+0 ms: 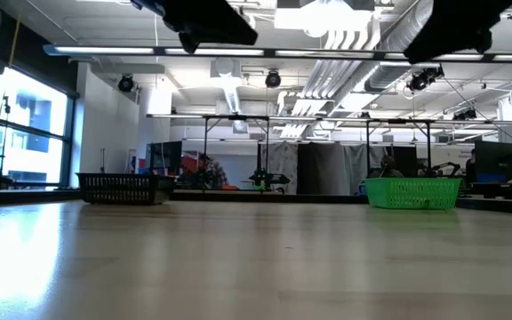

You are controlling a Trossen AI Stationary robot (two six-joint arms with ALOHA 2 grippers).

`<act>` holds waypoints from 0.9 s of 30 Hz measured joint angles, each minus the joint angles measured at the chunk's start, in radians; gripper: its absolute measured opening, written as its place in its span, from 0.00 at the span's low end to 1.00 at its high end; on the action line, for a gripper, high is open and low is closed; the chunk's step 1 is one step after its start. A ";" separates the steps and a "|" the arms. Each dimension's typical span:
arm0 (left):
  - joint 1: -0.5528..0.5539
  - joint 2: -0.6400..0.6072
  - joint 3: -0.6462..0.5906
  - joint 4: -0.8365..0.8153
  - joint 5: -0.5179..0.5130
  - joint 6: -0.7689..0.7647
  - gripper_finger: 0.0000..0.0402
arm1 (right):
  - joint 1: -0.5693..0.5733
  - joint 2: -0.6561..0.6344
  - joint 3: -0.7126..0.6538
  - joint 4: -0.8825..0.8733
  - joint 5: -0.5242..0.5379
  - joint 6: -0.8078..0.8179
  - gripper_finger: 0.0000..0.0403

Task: Sort crayons
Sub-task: Return to Home Position

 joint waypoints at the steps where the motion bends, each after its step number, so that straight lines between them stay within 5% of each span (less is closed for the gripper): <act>1: 0.006 -0.015 0.000 -0.029 -0.001 -0.010 0.02 | -0.014 -0.024 -0.019 -0.007 -0.001 0.003 0.27; 7: 0.039 -0.086 -0.002 -0.147 -0.009 -0.027 0.02 | -0.070 -0.198 -0.221 0.142 -0.015 -0.029 0.27; 15: 0.076 -0.120 -0.005 -0.255 -0.028 -0.104 0.02 | -0.086 -0.390 -0.532 0.579 -0.086 -0.181 0.27; 27: 0.110 -0.120 -0.005 -0.263 -0.045 -0.142 0.02 | -0.086 -0.482 -0.720 0.836 -0.111 -0.334 0.27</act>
